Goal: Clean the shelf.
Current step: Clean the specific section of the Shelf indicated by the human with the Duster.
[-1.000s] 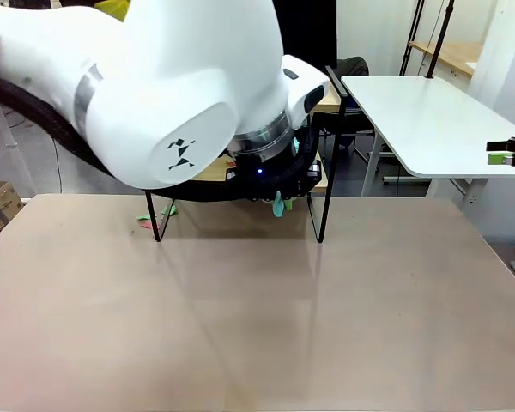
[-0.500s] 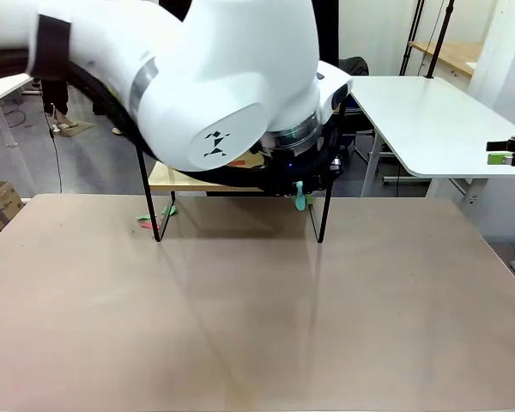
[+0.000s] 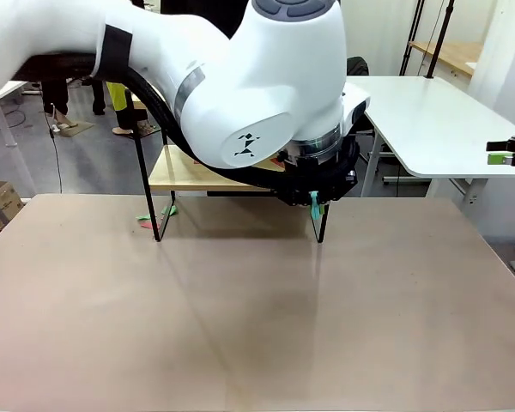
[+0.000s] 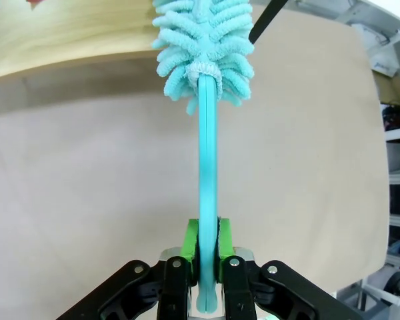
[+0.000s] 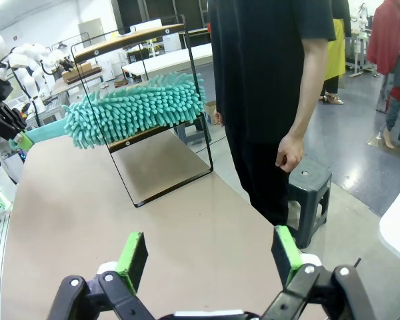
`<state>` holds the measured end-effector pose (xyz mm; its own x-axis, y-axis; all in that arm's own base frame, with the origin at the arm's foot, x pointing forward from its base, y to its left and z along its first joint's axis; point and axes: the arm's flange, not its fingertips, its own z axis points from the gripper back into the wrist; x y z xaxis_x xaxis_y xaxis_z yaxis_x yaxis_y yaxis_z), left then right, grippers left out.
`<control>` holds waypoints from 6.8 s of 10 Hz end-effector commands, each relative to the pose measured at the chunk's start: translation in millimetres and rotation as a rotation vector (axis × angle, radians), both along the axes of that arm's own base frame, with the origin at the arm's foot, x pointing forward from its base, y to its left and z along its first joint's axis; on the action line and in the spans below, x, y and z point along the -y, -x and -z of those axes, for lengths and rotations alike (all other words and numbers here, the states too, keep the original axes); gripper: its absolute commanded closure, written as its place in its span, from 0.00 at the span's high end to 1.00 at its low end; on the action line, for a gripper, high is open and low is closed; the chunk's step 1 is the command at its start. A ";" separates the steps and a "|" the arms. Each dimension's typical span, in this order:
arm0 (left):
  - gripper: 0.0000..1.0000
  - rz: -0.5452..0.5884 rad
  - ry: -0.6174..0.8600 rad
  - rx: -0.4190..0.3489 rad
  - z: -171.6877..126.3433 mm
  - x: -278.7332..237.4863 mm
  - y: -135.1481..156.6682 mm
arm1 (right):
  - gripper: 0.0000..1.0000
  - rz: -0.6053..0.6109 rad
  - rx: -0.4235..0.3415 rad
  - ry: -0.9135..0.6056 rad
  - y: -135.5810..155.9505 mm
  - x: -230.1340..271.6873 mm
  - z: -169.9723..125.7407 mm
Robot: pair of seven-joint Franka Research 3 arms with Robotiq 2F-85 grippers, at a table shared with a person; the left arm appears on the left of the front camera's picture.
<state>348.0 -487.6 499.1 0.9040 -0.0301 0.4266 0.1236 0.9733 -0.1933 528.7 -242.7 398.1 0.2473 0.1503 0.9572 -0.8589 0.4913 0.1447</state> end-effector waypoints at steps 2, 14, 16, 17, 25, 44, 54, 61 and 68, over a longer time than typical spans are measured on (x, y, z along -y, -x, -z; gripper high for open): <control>0.14 -0.047 -0.026 -0.014 6.0 2.2 -3.5 | 1.00 0.000 0.003 0.001 0.3 -2.1 -2.3; 0.14 -0.136 -0.273 -0.122 11.0 -108.9 -23.0 | 1.00 0.000 0.003 0.001 0.3 -2.1 -2.3; 0.14 -0.143 -0.312 -0.129 10.7 -129.2 -23.9 | 1.00 0.000 0.003 0.001 0.3 -2.1 -2.3; 0.14 -0.154 -0.330 -0.130 10.8 -140.5 -24.6 | 1.00 0.000 0.003 0.001 0.3 -2.1 -2.3; 0.14 -0.248 -0.616 0.028 -7.5 -183.7 -1.7 | 1.00 0.000 0.003 0.001 0.3 -2.1 -2.3; 0.14 0.358 -0.268 0.073 -50.5 -249.8 52.3 | 1.00 0.000 0.003 0.001 0.3 -2.1 -2.3; 0.14 0.986 -0.641 -0.283 -171.9 -361.3 111.2 | 1.00 0.000 0.003 0.001 0.3 -2.1 -2.3; 0.14 1.235 -1.027 -0.488 -215.1 -375.3 129.6 | 1.00 0.000 0.003 0.001 0.3 -2.1 -2.3; 0.14 1.208 -1.016 -0.479 -207.7 -370.1 132.6 | 1.00 0.000 0.003 0.001 0.3 -2.1 -2.3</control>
